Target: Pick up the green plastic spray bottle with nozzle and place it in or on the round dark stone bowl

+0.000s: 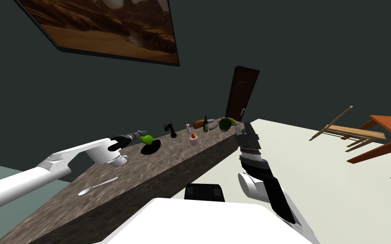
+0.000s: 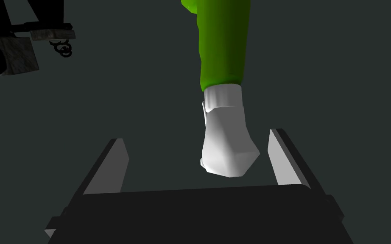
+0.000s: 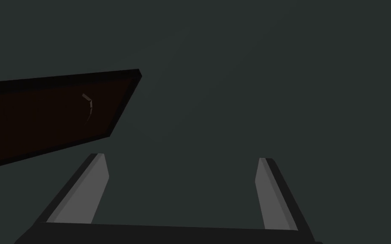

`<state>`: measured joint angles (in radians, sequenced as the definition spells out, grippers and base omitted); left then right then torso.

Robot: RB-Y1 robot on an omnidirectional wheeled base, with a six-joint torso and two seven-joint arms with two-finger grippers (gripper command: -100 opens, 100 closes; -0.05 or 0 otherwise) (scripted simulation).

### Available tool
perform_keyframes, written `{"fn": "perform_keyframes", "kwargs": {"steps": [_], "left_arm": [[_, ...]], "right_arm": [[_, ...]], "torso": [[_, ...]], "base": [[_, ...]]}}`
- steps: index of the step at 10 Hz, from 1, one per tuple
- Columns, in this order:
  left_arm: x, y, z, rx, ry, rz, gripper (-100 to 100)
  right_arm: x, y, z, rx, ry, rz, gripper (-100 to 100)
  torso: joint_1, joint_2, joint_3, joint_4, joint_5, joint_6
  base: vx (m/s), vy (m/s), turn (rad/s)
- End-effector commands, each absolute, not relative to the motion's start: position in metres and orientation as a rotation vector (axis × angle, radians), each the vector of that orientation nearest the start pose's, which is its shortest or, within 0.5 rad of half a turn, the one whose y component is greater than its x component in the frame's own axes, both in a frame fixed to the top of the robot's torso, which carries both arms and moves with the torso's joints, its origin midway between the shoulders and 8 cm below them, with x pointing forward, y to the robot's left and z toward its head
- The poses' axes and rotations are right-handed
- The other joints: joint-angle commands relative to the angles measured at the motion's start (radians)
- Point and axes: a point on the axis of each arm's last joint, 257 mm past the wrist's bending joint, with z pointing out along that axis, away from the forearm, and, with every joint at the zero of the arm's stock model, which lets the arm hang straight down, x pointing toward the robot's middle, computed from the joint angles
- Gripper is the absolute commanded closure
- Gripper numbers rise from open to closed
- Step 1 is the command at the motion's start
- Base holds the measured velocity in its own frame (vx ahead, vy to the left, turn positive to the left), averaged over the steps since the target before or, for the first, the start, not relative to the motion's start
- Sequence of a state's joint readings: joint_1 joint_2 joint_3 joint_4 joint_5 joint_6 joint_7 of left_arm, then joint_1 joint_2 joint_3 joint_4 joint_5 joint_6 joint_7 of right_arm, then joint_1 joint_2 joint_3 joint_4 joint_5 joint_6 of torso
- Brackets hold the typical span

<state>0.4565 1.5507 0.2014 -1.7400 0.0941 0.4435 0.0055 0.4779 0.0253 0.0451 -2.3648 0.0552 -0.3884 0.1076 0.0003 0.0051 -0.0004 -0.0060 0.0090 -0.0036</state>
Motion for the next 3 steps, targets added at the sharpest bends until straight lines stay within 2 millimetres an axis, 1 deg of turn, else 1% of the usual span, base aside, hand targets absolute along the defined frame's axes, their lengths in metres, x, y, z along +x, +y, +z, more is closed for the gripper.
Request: {"fn": "perform_keyframes", "kwargs": {"steps": [1, 3], "left_arm": [[0.4603, 0.633, -0.0452, -0.417, 1.787, 0.304, 0], [0.4603, 0.633, -0.0452, -0.417, 1.787, 0.304, 0]], "right_arm": [[0.3485, -0.2594, 0.0481, 0.612, 0.652, 1.215, 0], [0.3485, -0.2594, 0.0481, 0.612, 0.652, 1.215, 0]], "torso": [[0.0, 0.0, 0.0, 0.0, 0.0, 0.0], [0.0, 0.0, 0.0, 0.0, 0.0, 0.0]], "base": [[0.0, 0.0, 0.0], [0.0, 0.0, 0.0]]}}
